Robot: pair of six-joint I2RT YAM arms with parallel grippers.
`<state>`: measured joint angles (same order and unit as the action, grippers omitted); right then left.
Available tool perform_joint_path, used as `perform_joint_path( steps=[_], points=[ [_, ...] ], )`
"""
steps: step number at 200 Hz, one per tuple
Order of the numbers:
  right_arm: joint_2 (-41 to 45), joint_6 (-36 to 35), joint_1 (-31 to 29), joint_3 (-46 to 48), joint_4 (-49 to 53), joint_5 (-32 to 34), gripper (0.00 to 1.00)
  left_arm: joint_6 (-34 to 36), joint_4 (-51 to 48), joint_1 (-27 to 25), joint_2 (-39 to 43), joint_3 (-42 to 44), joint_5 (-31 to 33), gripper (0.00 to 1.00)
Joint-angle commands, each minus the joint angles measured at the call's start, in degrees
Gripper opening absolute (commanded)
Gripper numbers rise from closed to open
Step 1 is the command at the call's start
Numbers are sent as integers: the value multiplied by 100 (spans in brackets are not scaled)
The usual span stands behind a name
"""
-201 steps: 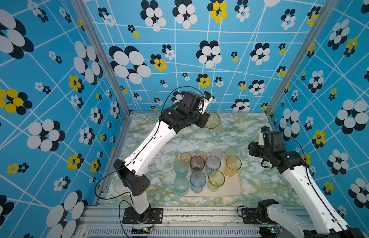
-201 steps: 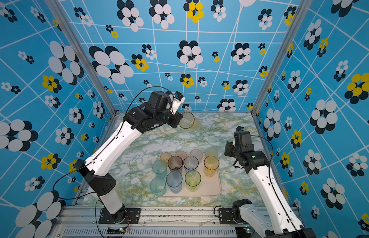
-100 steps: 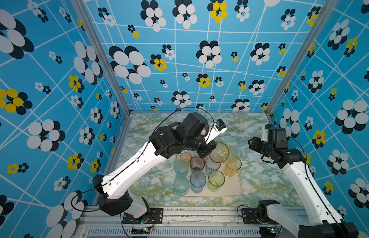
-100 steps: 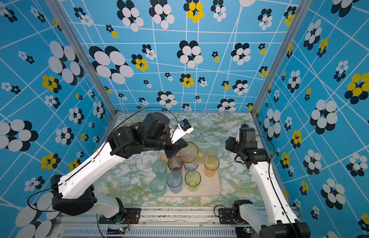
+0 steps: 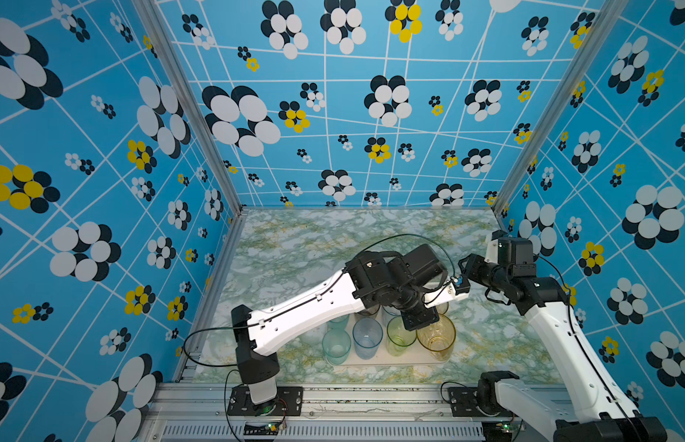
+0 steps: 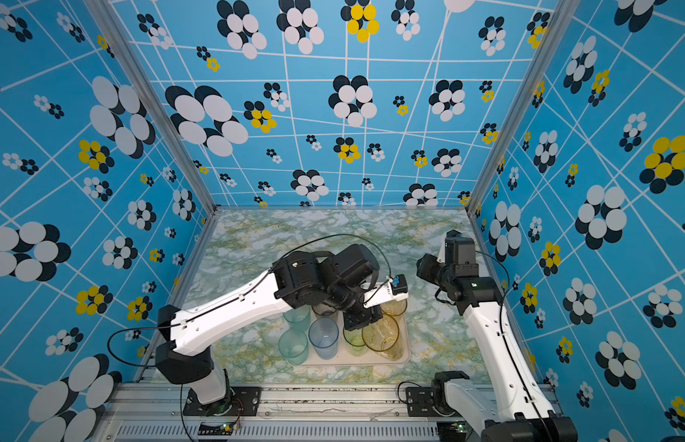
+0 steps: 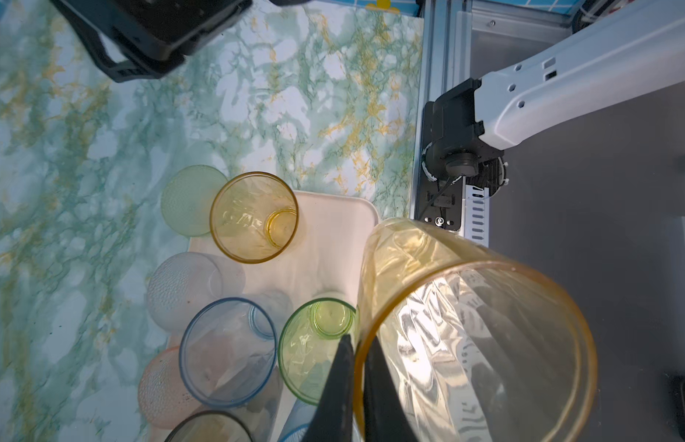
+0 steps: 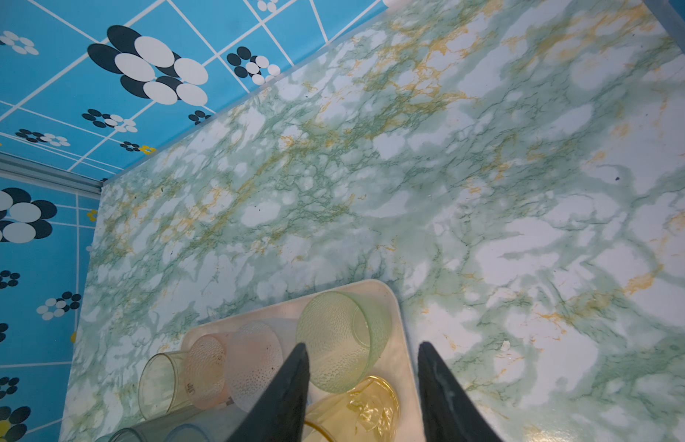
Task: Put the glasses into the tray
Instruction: 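Carry the yellow cup with the left gripper across over the tray toward the right gripper, then lower the yellow cup onto the tray beside the amber cup and open the left gripper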
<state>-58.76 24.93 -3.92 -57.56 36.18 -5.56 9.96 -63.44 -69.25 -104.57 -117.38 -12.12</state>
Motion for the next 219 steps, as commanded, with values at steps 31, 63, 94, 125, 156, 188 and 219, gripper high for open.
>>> perform_joint_path(
  steps=[31, 63, 94, 125, 156, 188, 219],
  points=[
    [231, -36, 28, 28, 143, -96, 48, 206, -598, -104, -1038, -767, 438, 0],
    [285, -118, 24, 34, 180, -61, 48, 252, -690, -104, -1547, -1023, 516, 0],
    [278, -172, 26, 89, 153, -42, 48, 261, -580, -86, -1799, -1053, 566, 0],
    [218, -225, 30, 118, 105, -44, 48, 278, -630, -54, -2054, -1199, 614, 0],
    [156, -243, 24, 164, 32, -85, 48, 255, -487, -18, -2145, -1200, 660, 0],
    [110, -278, 30, 199, -2, -92, 48, 267, -450, 13, -2198, -1226, 715, 0],
    [67, -304, 28, 241, -52, -103, 48, 238, -347, 67, -2194, -1226, 708, 0]
  ],
)
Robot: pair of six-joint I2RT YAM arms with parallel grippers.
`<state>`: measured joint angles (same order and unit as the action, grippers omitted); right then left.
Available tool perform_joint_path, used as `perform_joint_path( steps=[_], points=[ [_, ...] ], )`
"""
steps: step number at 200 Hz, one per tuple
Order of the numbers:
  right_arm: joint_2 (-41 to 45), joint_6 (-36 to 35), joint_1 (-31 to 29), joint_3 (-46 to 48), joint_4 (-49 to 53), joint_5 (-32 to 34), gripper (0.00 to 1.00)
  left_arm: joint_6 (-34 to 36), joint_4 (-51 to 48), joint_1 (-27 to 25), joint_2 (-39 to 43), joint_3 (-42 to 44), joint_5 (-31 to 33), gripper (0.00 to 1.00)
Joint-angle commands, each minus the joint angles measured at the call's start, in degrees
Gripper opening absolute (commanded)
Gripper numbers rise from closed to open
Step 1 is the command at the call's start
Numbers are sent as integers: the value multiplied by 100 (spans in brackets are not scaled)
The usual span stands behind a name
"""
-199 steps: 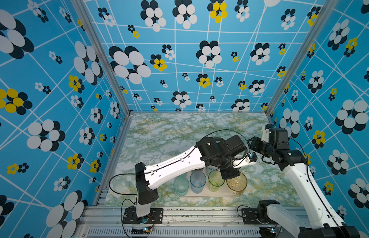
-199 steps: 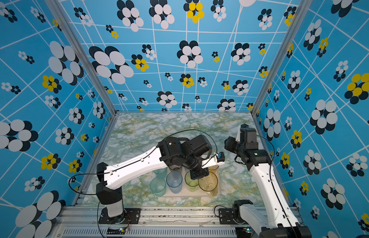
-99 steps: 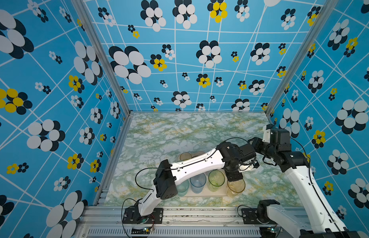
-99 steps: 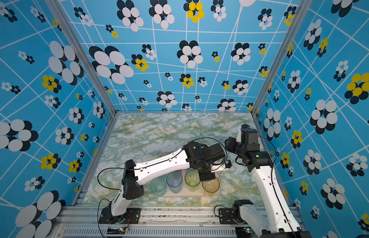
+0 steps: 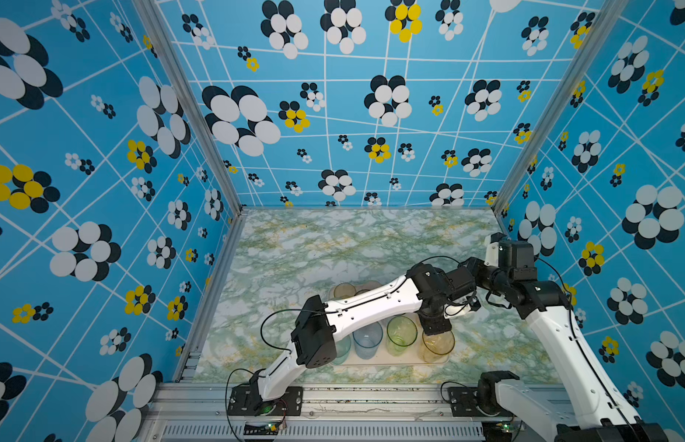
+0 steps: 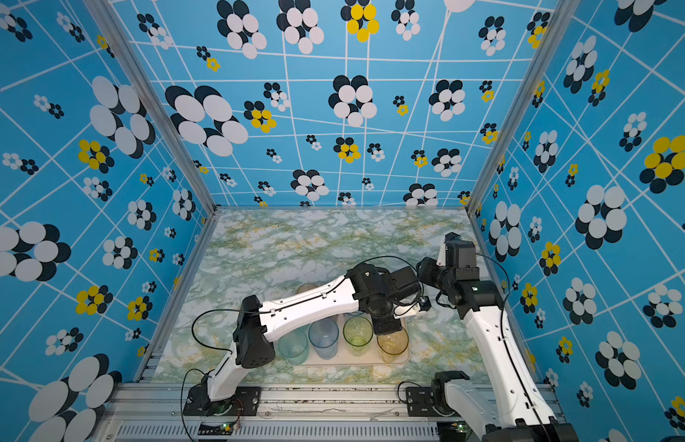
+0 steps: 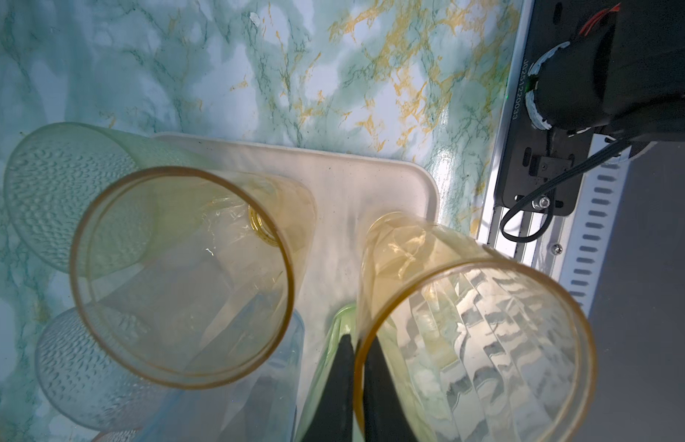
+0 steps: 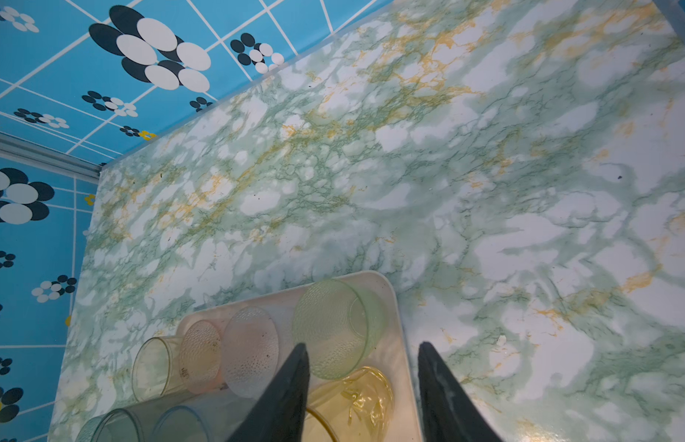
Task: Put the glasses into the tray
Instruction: 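Lower the yellow cup onto the tray beside the amber cup and open the left gripper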
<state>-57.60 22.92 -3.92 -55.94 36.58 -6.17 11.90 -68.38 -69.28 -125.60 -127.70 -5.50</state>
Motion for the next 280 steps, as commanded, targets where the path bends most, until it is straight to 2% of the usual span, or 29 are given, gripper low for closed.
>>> perform_joint_path(
  steps=[1, 280],
  points=[
    [-49, -103, 30, 82, -95, -42, 48, 46, 148, 66, -94, -199, 43, 0],
    [-192, -138, 26, 136, -215, -67, 49, 154, -209, 111, -492, -519, 26, 0]
  ],
)
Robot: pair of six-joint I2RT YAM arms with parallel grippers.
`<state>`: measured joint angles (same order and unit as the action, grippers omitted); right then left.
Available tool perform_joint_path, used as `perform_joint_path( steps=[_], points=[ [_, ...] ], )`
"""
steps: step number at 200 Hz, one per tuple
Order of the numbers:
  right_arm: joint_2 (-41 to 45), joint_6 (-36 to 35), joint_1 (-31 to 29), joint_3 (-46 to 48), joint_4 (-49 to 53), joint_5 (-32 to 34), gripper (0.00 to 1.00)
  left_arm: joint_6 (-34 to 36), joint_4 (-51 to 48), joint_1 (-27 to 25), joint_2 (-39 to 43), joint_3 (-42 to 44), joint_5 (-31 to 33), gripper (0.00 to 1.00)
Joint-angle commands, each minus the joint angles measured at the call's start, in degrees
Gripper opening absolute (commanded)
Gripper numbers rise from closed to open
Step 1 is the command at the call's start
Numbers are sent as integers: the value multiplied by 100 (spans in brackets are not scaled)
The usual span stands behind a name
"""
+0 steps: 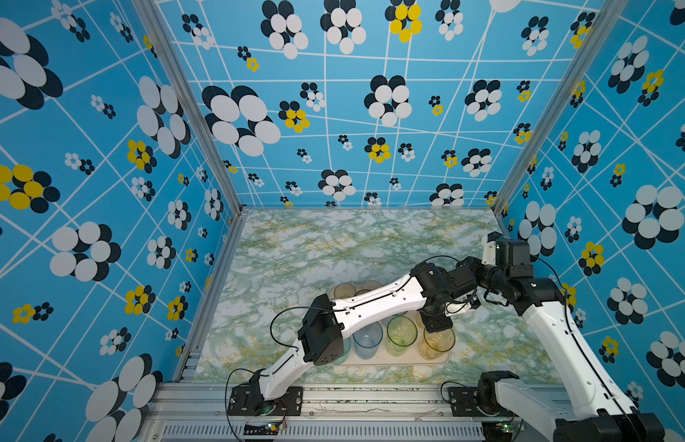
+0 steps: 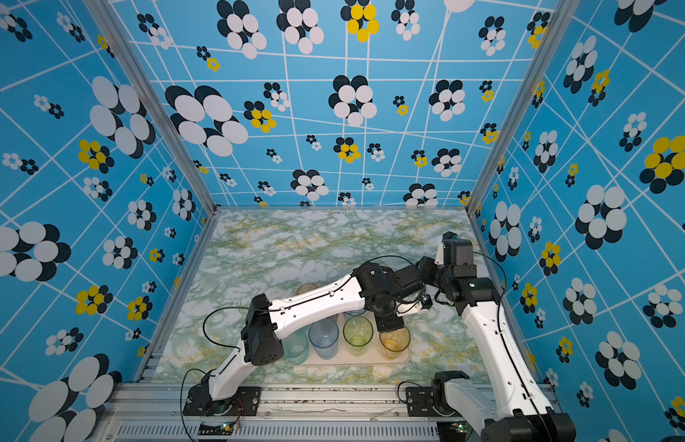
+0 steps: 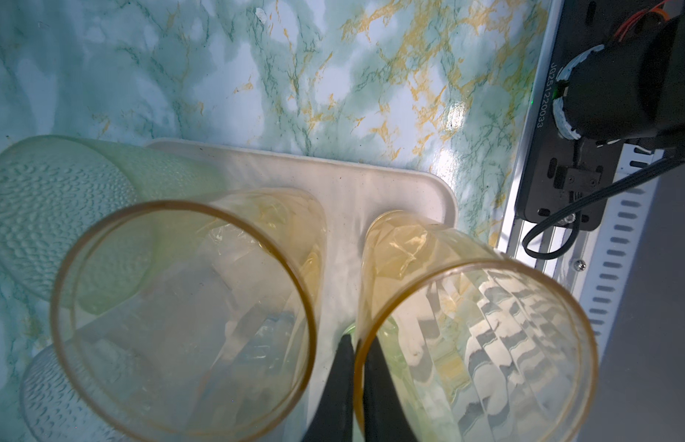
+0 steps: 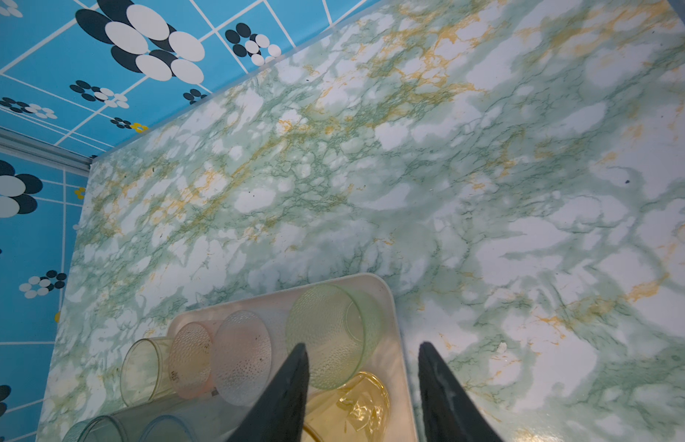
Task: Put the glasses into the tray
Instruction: 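Lower the yellow cup onto the tray beside the amber cup and open the left gripper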
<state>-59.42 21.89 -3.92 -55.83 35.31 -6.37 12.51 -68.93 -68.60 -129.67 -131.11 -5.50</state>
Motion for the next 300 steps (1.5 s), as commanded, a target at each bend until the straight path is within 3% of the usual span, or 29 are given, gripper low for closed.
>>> perform_joint_path(
  steps=[1, 164, 212, 300],
  points=[
    [-9, -36, 29, 125, -91, -44, 48, 93, -160, 41, -85, -178, 24, 0],
    [-17, -66, 37, 156, -112, -50, 49, 70, -174, 101, -51, -213, 90, 0],
    [9, -58, 35, 161, -104, -54, 49, 49, -117, 100, 37, -205, 122, 9],
    [27, -62, 37, 161, -83, -50, 49, 48, -26, 141, 169, -192, 153, 13]
  ],
)
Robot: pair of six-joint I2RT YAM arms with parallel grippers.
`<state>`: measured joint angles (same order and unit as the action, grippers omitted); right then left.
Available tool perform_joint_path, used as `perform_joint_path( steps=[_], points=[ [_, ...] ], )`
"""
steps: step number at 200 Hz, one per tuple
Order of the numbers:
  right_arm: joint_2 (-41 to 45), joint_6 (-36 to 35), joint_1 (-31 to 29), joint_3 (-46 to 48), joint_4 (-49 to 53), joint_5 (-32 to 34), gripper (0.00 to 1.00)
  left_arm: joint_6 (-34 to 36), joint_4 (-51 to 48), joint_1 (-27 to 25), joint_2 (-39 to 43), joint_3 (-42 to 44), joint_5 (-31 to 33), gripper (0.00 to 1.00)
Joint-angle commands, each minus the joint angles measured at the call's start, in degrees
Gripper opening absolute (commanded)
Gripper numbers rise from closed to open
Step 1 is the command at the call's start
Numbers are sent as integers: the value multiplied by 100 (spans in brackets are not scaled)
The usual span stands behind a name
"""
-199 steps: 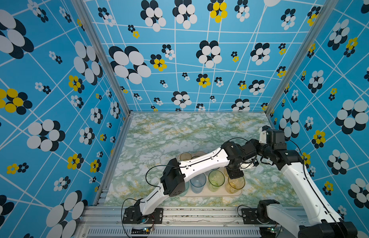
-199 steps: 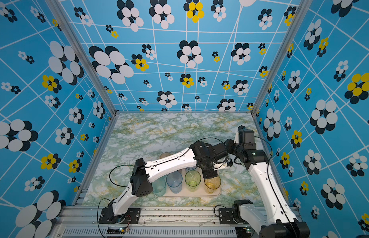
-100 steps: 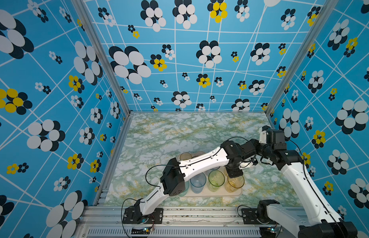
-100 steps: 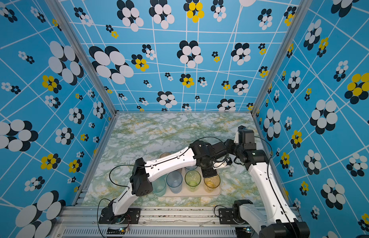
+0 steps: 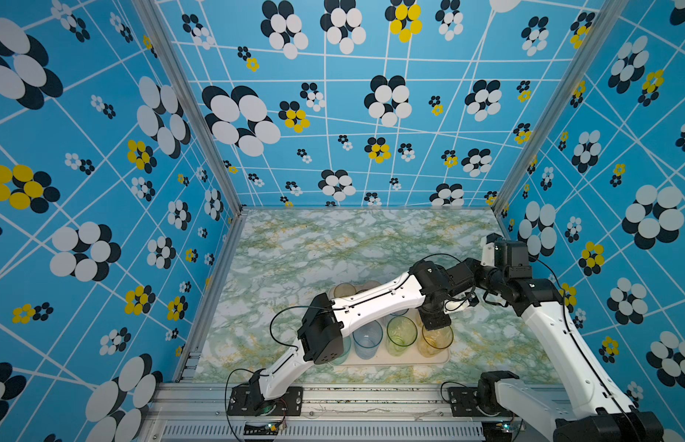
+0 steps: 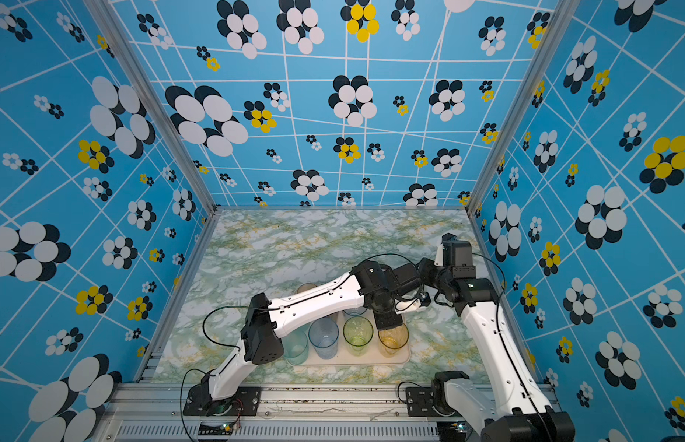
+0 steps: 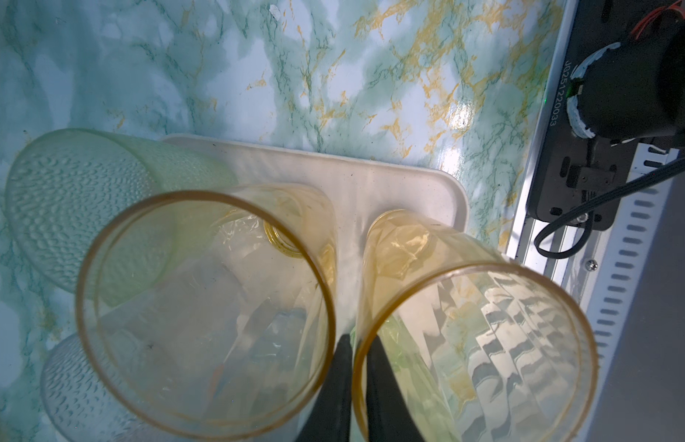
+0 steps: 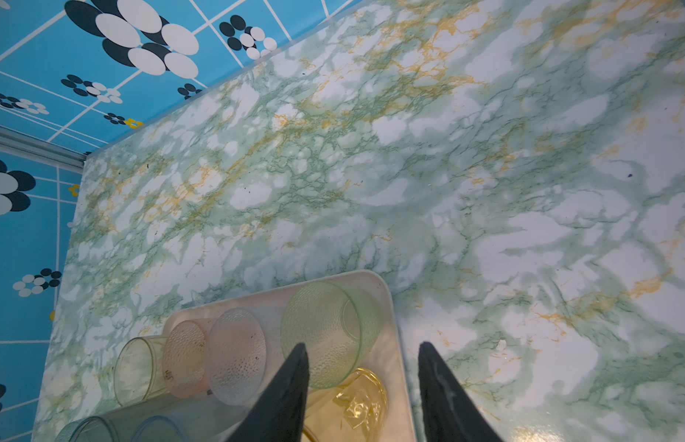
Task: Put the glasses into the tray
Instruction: 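Lower the yellow cup onto the tray beside the amber cup and open the left gripper, then raise the left gripper off the tray while the right gripper draws back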
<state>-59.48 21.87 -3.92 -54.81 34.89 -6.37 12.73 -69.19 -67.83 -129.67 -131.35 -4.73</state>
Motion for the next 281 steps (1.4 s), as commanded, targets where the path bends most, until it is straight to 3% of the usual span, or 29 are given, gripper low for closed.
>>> perform_joint_path(
  steps=[1, 216, 281],
  points=[
    [33, -60, 34, 58, -43, -54, 49, 27, 1, 67, 169, -165, 77, 13],
    [112, -86, 38, 65, -16, -64, 49, -8, 89, 129, 658, -119, -362, 15],
    [91, -102, 32, 4, 8, -67, 50, -128, 371, 710, 1262, 152, -482, 16]
  ],
)
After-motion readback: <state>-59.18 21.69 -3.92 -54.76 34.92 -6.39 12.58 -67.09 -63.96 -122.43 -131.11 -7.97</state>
